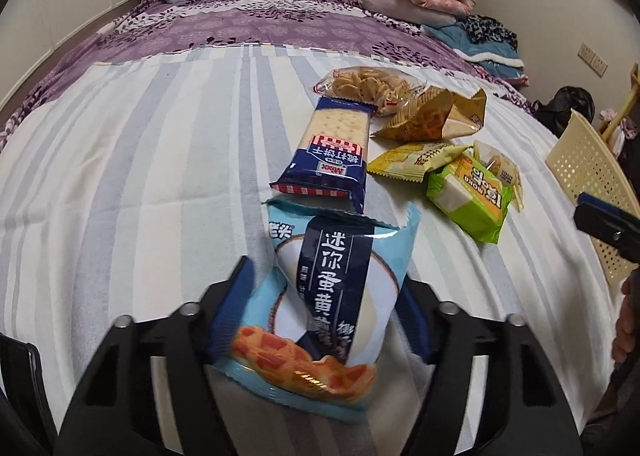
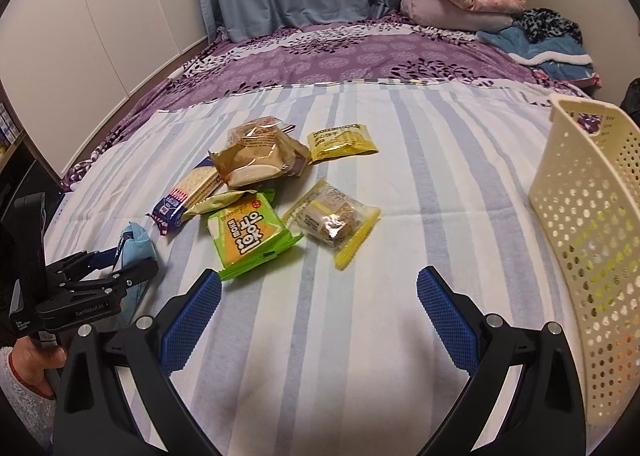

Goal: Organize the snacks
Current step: 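Grasp the blue waffle bag with the left gripper while the right gripper grasps the green tofu pack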

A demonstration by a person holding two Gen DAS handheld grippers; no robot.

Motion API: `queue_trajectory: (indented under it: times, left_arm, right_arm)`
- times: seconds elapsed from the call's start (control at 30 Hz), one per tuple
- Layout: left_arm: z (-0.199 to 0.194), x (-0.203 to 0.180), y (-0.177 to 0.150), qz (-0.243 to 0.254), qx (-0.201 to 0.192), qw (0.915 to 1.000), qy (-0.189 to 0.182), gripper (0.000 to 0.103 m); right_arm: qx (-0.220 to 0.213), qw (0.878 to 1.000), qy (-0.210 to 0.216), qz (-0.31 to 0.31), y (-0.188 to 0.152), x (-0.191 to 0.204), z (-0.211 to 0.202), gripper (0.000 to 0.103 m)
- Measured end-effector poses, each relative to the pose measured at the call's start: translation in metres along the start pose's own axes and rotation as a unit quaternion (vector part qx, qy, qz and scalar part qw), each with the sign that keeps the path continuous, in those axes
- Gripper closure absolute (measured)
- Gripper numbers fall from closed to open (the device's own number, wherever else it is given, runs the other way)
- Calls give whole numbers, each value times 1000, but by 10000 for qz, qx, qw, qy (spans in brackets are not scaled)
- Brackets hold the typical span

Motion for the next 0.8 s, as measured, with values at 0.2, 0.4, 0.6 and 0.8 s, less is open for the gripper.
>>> queue_trajectory:
  times: [0.2,0.4,0.6,0.8]
  left_arm:
    - [-15,5,0,-162,-148,9997,-68,50]
    - [-29,9,-5,-260,-229,9994,-43,51]
    - [-39,14,-5,-338,-303,9990,-20,51]
    - [-46,16,-5,-386,-361,9986,-27,51]
  right_arm:
    - [-28,9987,412,-292,8,21,21,6]
    - [17,9957,673,-642,18,46,47,6]
    - [90,9924,753,-967,25,62,71,6]
    - [241,9910,635,-1156,24,67,87,19]
Point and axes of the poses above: each gripper's, at about its wrist camera, not at the fingertips, and z roughly the way its jaws point, x to its left, y to its top, the point moved 2 cm from there along z, roughly the way its jaws point
